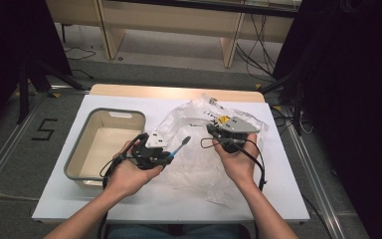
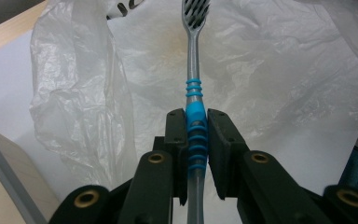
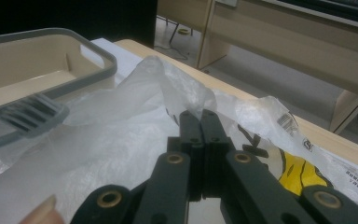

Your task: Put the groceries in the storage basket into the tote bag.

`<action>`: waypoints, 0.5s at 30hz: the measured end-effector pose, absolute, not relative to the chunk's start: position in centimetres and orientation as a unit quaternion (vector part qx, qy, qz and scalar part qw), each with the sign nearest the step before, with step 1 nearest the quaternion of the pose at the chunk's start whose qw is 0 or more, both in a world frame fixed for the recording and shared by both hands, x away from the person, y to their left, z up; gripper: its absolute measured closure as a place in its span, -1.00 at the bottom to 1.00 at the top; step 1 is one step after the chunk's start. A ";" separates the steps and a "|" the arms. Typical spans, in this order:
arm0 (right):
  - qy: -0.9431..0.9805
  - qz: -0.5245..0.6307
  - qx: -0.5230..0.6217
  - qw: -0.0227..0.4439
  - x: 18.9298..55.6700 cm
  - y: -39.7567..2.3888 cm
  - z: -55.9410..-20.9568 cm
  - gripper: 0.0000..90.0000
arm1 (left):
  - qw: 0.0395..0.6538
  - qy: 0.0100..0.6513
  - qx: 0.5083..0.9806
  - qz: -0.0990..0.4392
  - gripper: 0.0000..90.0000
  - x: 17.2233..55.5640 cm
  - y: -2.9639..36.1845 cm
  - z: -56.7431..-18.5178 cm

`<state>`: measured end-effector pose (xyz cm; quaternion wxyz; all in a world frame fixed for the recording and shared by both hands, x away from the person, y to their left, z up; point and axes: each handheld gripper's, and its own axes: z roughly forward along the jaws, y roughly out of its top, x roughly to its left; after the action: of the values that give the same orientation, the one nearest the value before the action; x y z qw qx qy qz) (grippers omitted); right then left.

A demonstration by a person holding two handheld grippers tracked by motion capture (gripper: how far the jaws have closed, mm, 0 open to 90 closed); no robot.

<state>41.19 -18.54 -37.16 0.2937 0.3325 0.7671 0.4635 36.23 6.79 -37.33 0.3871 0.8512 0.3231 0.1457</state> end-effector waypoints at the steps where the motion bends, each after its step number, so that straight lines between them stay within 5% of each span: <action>1: 0.767 0.463 0.333 0.293 41.2 -18.5 -37.2 1.00 | 0.386 0.323 0.852 0.145 0.74 36.2 6.7 -37.4; 15: 0.766 0.464 0.334 0.293 41.2 -18.5 -37.2 1.00 | 0.367 0.321 0.861 0.143 0.74 36.8 5.4 -38.5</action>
<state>41.17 -18.50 -37.17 0.2927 0.3336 0.7665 0.4643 36.81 5.44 -38.50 0.3665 0.8614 0.3211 0.1431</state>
